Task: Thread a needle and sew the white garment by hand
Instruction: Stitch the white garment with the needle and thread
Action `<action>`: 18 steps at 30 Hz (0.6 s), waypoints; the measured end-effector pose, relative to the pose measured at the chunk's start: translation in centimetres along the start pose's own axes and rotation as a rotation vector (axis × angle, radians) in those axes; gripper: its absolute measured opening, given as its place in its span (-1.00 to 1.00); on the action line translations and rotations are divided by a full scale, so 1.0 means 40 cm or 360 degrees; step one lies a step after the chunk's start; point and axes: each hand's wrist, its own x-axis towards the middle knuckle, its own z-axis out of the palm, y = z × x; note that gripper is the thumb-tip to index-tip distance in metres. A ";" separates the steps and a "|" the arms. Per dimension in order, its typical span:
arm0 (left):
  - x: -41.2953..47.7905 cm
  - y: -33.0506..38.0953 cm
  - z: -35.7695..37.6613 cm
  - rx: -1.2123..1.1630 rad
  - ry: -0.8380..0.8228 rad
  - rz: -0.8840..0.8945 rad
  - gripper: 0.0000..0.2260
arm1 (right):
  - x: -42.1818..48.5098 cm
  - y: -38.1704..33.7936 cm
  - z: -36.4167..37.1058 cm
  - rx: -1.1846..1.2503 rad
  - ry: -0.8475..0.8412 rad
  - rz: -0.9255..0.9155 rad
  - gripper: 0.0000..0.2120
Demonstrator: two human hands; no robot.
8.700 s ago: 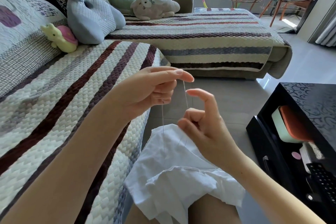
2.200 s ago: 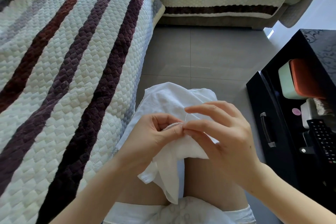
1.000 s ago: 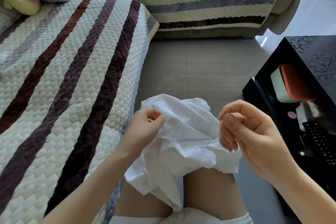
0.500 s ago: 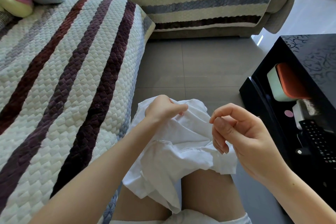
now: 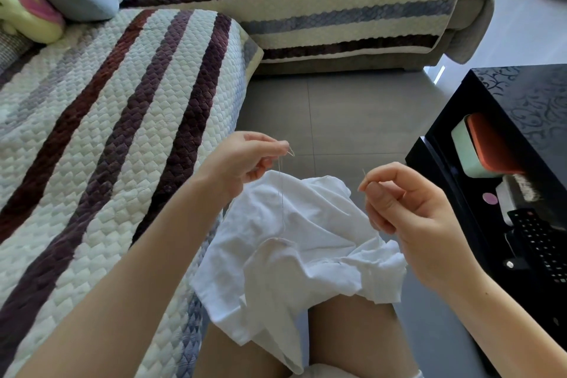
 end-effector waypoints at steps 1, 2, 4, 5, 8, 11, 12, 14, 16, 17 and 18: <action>-0.010 0.020 -0.010 -0.0110 -0.0037 -0.0025 -0.85 | 0.007 -0.003 -0.001 0.0004 0.0013 -0.0011 -0.88; -0.021 0.040 -0.018 -0.0279 -0.0114 -0.0085 -0.85 | 0.014 -0.004 -0.001 -0.0003 0.0022 -0.0026 -0.88; -0.047 0.077 -0.028 -0.0533 -0.0289 -0.0149 -0.92 | 0.028 -0.009 0.002 -0.0022 0.0031 -0.0045 -0.87; -0.052 0.085 -0.033 -0.0462 -0.0302 -0.0092 -0.94 | 0.033 -0.012 0.004 -0.0018 0.0031 -0.0046 -0.86; -0.060 0.090 -0.040 0.0126 -0.0051 0.0303 -0.95 | 0.039 -0.020 0.014 0.0002 0.0003 -0.0033 -0.87; -0.061 0.085 -0.049 0.0382 0.0098 0.0537 -0.90 | 0.037 -0.018 0.020 -0.0053 -0.0012 -0.0017 -0.88; -0.063 0.087 -0.052 0.0489 0.0125 0.0589 -0.91 | 0.036 -0.017 0.022 -0.0063 -0.0017 -0.0010 -0.88; -0.062 0.098 -0.062 0.0558 0.0115 0.0618 -0.91 | 0.036 -0.019 0.026 -0.0065 -0.0027 -0.0005 -0.88; -0.069 0.119 -0.068 0.0419 -0.0018 0.0525 -0.85 | 0.043 -0.021 0.031 -0.0056 -0.0022 -0.0011 -0.88; -0.073 0.130 -0.070 0.0276 -0.0127 0.0466 -0.82 | 0.050 -0.022 0.035 -0.0055 -0.0014 -0.0015 -0.88; -0.078 0.140 -0.071 0.0100 -0.0249 0.0418 -0.79 | 0.058 -0.022 0.039 -0.0062 -0.0005 -0.0028 -0.88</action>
